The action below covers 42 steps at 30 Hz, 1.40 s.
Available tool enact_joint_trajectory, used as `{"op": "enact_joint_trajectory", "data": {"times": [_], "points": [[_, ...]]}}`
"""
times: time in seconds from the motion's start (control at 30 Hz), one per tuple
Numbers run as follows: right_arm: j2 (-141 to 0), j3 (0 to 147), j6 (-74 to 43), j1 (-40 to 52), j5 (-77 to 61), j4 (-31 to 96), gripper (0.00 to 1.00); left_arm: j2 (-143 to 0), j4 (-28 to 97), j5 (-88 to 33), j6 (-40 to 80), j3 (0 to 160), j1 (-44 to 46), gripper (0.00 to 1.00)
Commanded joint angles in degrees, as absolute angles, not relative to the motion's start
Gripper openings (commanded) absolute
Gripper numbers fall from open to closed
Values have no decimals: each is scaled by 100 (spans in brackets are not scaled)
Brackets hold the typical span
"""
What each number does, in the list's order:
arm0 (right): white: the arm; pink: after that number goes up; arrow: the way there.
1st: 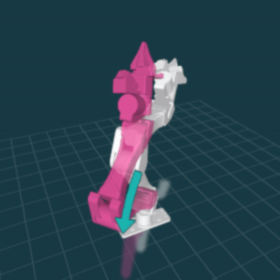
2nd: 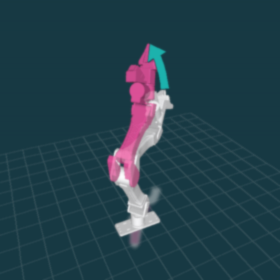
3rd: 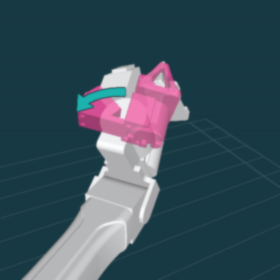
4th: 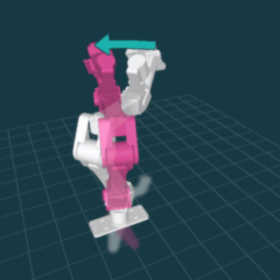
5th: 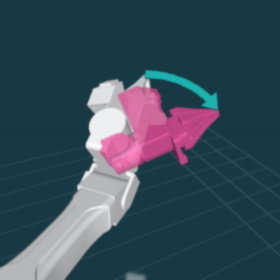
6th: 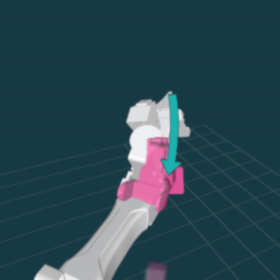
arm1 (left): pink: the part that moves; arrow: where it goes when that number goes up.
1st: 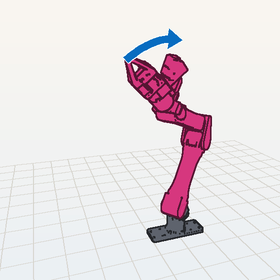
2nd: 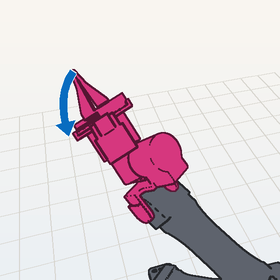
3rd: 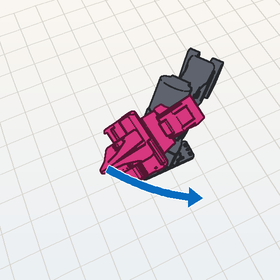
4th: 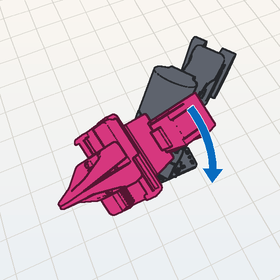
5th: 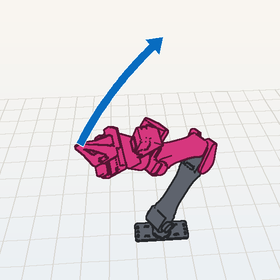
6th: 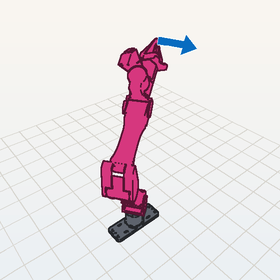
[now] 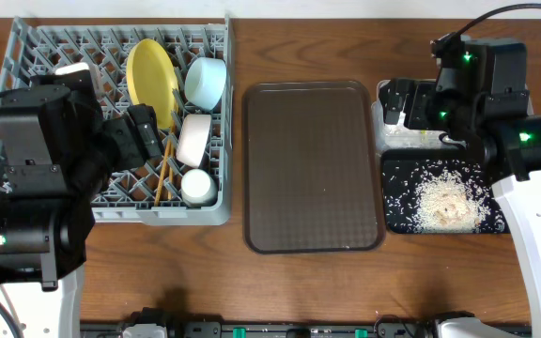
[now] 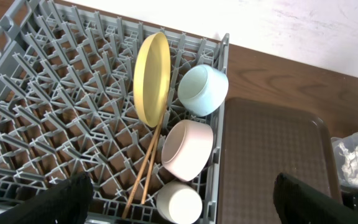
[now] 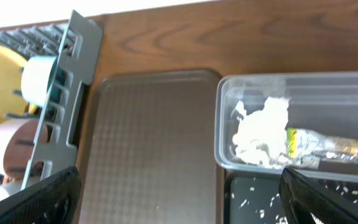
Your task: Sort waste into correct bins and load items into the dishwasher
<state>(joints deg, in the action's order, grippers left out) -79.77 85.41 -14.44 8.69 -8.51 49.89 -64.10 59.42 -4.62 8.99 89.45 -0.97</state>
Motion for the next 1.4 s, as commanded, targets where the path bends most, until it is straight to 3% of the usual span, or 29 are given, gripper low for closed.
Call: {"op": "enact_joint_trajectory", "data": {"times": [0.0, 0.17, 0.43, 0.7, 1.03, 1.37], "points": [[-7935, 8357, -862, 832, -624, 4731, 99, -6436, 5957, -539, 891, 8980, -117, 93], [-7234, 7341, -143, 843, -620, 3896, 99, -6438, 5957, -539, 891, 8980, -117, 93], [-4930, 4313, 246, 749, -580, 1758, 99, -6477, 5957, -539, 891, 8980, -117, 93], [-2727, 1988, 220, 486, -701, 1000, 99, -6510, 5957, -539, 891, 8980, -117, 94], [-1181, 626, 220, 491, -714, 958, 99, -6514, 5957, -539, 891, 8980, -117, 94], [-443, 318, 209, 495, -720, 950, 99, -6578, 5955, -539, 891, 8980, -117, 94]]}}
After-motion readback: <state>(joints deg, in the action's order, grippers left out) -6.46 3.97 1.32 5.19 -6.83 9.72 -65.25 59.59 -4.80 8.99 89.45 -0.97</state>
